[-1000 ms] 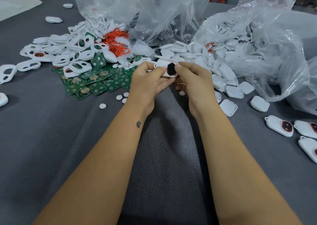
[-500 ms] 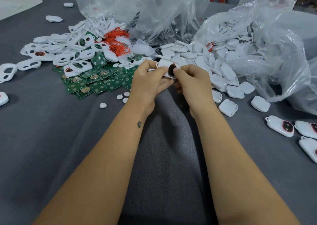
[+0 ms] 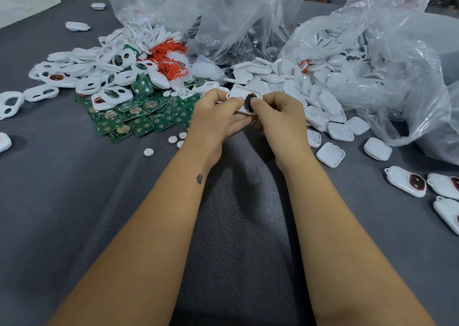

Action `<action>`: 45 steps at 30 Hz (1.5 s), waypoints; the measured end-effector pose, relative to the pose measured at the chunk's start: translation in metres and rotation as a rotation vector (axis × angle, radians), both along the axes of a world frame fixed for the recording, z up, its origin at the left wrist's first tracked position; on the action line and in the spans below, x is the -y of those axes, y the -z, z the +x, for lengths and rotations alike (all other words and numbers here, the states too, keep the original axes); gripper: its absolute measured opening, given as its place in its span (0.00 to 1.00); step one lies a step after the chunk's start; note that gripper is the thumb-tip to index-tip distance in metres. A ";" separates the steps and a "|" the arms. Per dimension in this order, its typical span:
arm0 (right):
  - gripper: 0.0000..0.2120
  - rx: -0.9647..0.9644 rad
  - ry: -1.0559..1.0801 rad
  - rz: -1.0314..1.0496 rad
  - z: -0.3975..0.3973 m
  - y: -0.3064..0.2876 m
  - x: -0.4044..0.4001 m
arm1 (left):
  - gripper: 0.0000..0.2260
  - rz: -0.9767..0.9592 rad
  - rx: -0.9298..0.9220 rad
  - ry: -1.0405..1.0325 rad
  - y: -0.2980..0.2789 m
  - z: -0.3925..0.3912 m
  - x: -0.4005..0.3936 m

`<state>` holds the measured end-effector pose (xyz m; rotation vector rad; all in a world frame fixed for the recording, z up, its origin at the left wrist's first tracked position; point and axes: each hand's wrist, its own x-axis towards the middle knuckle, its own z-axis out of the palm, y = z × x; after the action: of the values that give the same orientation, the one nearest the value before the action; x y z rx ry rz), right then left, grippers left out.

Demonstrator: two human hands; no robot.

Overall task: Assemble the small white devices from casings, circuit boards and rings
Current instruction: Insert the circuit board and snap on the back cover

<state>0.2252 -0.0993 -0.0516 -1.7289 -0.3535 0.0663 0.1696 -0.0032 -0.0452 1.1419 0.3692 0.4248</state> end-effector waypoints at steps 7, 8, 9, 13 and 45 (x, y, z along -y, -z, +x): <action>0.10 0.057 0.010 -0.041 0.003 0.003 0.001 | 0.10 0.106 -0.019 -0.048 0.000 0.001 0.003; 0.10 0.058 0.012 -0.046 0.004 0.003 0.002 | 0.10 0.111 -0.020 -0.050 0.001 0.001 0.003; 0.10 0.058 0.012 -0.042 0.004 0.003 0.002 | 0.10 0.109 -0.019 -0.048 0.001 0.001 0.003; 0.02 0.051 0.023 0.021 0.002 0.000 0.002 | 0.09 0.072 -0.007 -0.028 0.002 0.000 0.000; 0.09 0.285 0.304 -0.650 0.013 0.010 0.018 | 0.08 -0.225 0.030 -0.146 0.002 0.002 -0.010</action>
<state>0.2378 -0.1173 -0.0615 -2.4288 -0.2881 -0.3224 0.1717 0.0069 -0.0473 0.8918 0.4638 0.5146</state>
